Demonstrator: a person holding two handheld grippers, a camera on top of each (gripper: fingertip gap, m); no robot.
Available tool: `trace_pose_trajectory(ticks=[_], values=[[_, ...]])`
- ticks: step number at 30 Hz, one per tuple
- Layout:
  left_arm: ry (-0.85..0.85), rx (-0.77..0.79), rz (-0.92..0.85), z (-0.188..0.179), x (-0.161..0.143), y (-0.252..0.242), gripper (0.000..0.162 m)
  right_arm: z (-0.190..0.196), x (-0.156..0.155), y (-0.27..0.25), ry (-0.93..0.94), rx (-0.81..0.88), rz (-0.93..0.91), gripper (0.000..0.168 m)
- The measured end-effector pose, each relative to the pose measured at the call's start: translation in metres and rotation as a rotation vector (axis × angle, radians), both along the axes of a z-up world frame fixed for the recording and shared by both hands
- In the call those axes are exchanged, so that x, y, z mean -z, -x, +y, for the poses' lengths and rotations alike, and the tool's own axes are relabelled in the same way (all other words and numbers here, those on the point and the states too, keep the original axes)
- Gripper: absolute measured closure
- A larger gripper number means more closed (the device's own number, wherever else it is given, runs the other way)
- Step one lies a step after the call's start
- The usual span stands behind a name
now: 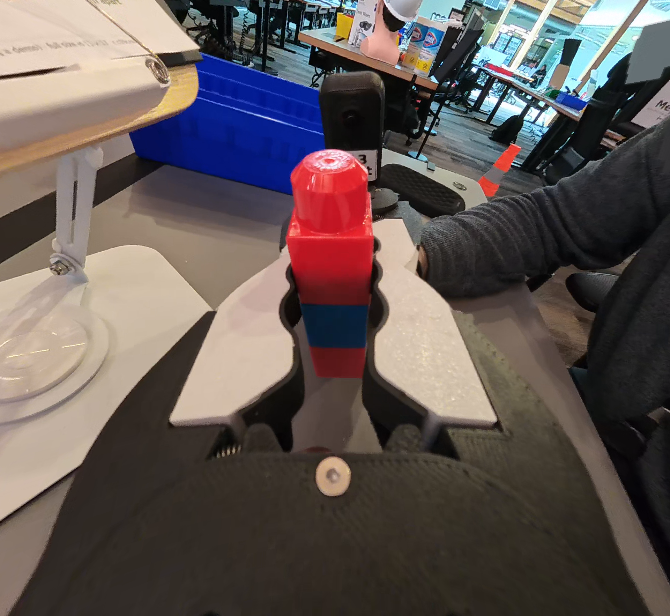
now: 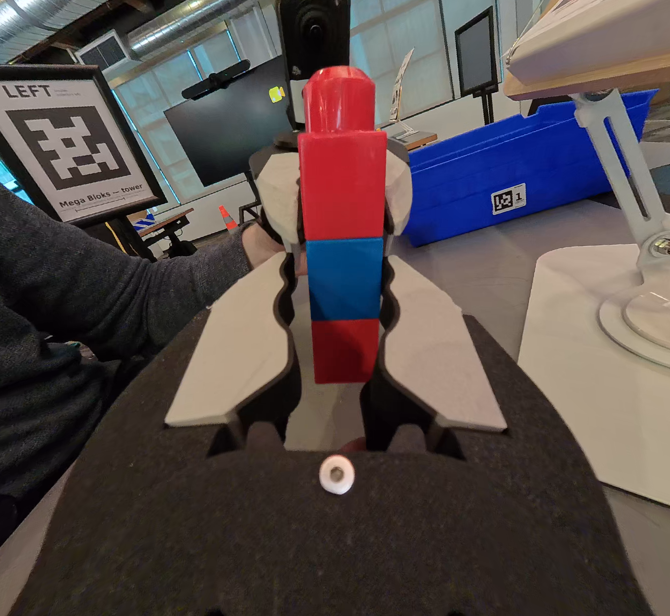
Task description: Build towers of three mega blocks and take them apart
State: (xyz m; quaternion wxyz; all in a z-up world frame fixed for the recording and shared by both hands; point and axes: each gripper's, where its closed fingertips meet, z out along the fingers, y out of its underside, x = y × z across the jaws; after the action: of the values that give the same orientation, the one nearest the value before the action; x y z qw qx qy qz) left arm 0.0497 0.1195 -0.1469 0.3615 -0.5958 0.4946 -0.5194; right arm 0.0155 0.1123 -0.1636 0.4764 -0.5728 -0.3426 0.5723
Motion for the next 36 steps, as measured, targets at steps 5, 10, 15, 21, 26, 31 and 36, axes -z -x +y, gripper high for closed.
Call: trace_pose_trajectory(ticks=[5,10,15,21,26,31,36], values=[[0.049,0.032,-0.065,-0.001,-0.014,0.009,0.127,-0.002,-0.006,-0.002,-0.030,-0.005,0.022,0.125],[0.088,0.091,-0.170,-0.004,-0.026,0.018,0.127,0.002,-0.022,-0.014,-0.088,0.026,0.022,0.123],[0.072,0.088,-0.203,-0.003,-0.033,0.021,0.126,0.000,-0.027,-0.015,-0.157,0.025,-0.059,0.123],[0.028,0.072,-0.053,-0.006,-0.016,0.013,0.127,-0.002,-0.050,-0.017,-0.168,0.039,-0.050,0.123],[-0.061,0.102,0.126,-0.022,0.003,0.000,0.126,-0.005,-0.053,-0.013,-0.172,0.031,-0.150,0.124],[-0.125,0.127,0.253,-0.033,0.019,-0.007,0.126,-0.013,-0.044,-0.011,-0.170,-0.029,-0.267,0.138],[-0.135,0.106,0.199,-0.033,0.007,-0.011,0.126,-0.014,-0.053,-0.017,-0.187,-0.010,-0.334,0.138]])
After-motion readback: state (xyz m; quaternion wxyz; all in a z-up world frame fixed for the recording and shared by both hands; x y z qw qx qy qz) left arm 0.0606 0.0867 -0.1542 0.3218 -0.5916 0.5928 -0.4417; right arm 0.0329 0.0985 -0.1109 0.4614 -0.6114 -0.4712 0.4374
